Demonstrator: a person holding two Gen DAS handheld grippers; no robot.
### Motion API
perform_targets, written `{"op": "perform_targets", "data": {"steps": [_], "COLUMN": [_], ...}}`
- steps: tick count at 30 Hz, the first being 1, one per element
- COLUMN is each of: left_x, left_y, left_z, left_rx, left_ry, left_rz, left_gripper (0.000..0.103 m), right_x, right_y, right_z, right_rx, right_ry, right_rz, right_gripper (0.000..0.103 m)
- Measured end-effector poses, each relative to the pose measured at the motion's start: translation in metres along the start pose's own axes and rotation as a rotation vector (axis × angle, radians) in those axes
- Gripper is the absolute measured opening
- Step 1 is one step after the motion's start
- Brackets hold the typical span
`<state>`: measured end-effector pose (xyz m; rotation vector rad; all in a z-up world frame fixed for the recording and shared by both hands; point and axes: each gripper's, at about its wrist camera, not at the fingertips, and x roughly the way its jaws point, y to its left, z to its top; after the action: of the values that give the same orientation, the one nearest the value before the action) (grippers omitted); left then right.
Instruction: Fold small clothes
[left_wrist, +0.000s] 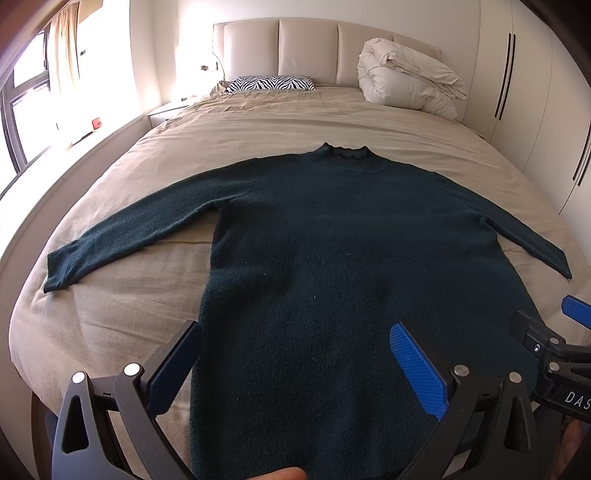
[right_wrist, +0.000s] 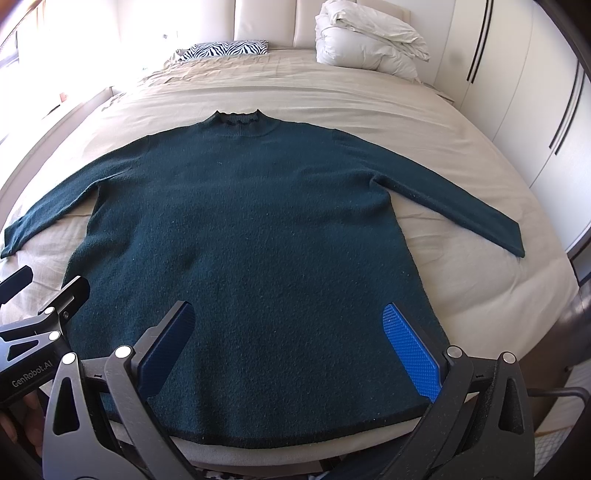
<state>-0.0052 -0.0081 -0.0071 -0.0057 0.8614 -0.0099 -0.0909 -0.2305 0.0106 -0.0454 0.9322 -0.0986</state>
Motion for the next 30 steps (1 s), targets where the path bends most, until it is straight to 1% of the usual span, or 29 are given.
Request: {"op": "perform_targets", "data": {"steps": [6, 9, 12, 15, 19, 21, 23, 24, 25, 26, 27, 28, 29, 30], "left_x": [0.002, 0.003, 0.003, 0.003, 0.006, 0.006, 0.001, 0.0, 0.002, 0.008, 0.015, 0.022, 0.026, 0.028], "left_y": [0.004, 0.006, 0.021, 0.05, 0.092, 0.113, 0.133, 0.141, 0.15, 0.161, 0.174, 0.19, 0.207, 0.228], "left_z": [0.0, -0.004, 0.0, 0.009, 0.02, 0.025, 0.028, 0.03, 0.031, 0.032, 0.031, 0.027, 0.022, 0.016], "left_rx": [-0.002, -0.012, -0.051, -0.143, -0.261, -0.32, -0.358, -0.372, -0.384, -0.405, -0.448, -0.514, -0.583, -0.645], "left_ry": [0.004, 0.005, -0.007, -0.011, -0.026, -0.056, -0.122, -0.138, -0.128, -0.093, -0.048, -0.027, -0.036, -0.064], "left_rz": [-0.003, -0.034, -0.063, -0.154, -0.25, -0.298, -0.278, -0.263, -0.254, -0.269, -0.301, -0.315, -0.309, -0.302], "left_gripper": [0.103, 0.103, 0.103, 0.103, 0.103, 0.103, 0.103, 0.103, 0.103, 0.103, 0.103, 0.103, 0.103, 0.103], "right_x": [0.002, 0.002, 0.003, 0.002, -0.002, -0.005, -0.008, -0.009, -0.01, -0.011, -0.011, -0.011, -0.011, -0.012], "right_y": [0.001, 0.001, 0.002, 0.002, 0.004, 0.006, 0.008, 0.01, 0.014, 0.018, 0.022, 0.027, 0.032, 0.037], "right_z": [0.0, 0.0, 0.0, 0.003, 0.009, 0.013, 0.02, 0.023, 0.027, 0.031, 0.035, 0.039, 0.045, 0.049], "right_rx": [-0.001, 0.0, 0.007, 0.021, 0.055, 0.077, 0.104, 0.114, 0.119, 0.118, 0.112, 0.104, 0.094, 0.088], "right_ry": [0.004, 0.004, -0.002, -0.014, -0.045, -0.068, -0.095, -0.103, -0.107, -0.111, -0.117, -0.121, -0.125, -0.13], "right_rz": [0.0, 0.002, 0.014, 0.052, 0.124, 0.167, 0.207, 0.227, 0.241, 0.25, 0.257, 0.262, 0.266, 0.274], "right_gripper": [0.103, 0.103, 0.103, 0.103, 0.103, 0.103, 0.103, 0.103, 0.103, 0.103, 0.103, 0.103, 0.103, 0.103]}}
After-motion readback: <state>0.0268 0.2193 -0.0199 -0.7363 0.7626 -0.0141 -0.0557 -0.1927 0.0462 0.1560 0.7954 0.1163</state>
